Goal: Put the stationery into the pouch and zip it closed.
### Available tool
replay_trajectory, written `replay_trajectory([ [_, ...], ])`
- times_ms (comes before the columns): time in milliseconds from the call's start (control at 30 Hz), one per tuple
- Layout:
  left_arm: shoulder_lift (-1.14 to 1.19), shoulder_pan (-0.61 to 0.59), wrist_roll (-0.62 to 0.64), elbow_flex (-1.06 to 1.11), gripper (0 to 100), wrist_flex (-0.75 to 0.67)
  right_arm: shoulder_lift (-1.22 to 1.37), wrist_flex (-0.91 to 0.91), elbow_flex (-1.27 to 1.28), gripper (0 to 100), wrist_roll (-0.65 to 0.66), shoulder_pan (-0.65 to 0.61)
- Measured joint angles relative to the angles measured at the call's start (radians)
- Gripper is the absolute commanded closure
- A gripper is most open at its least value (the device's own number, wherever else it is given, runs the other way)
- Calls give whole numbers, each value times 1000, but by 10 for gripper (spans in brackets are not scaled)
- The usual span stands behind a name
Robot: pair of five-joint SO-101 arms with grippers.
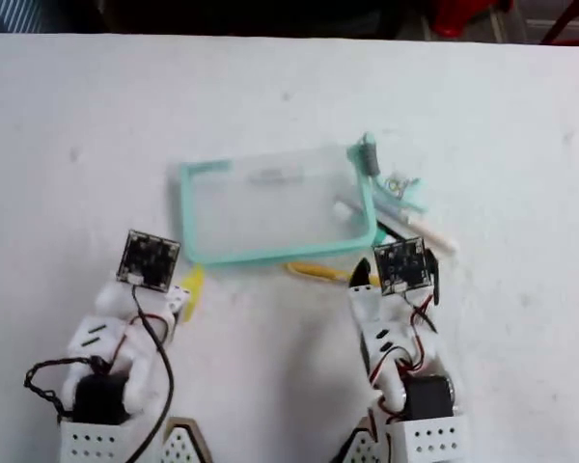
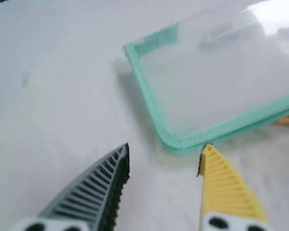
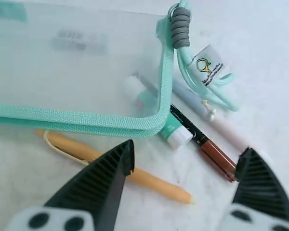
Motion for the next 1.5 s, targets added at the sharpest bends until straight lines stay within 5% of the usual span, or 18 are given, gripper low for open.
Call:
replay_trajectory([
  [233, 0, 20, 31, -63, 752, -57, 0, 0, 0, 675, 0, 0],
  [467, 6, 281, -58, -270, 752, 37, 0, -29, 0, 675, 0, 71],
  [600, 124, 293, -49, -307, 752, -8, 0, -34, 0, 674, 0, 106],
  [1100, 779, 87, 60, -308, 752, -376, 0, -34, 0, 674, 52, 91],
  [1500, 821, 49, 60, -284, 752, -473, 0, -72, 0, 675, 52, 104],
])
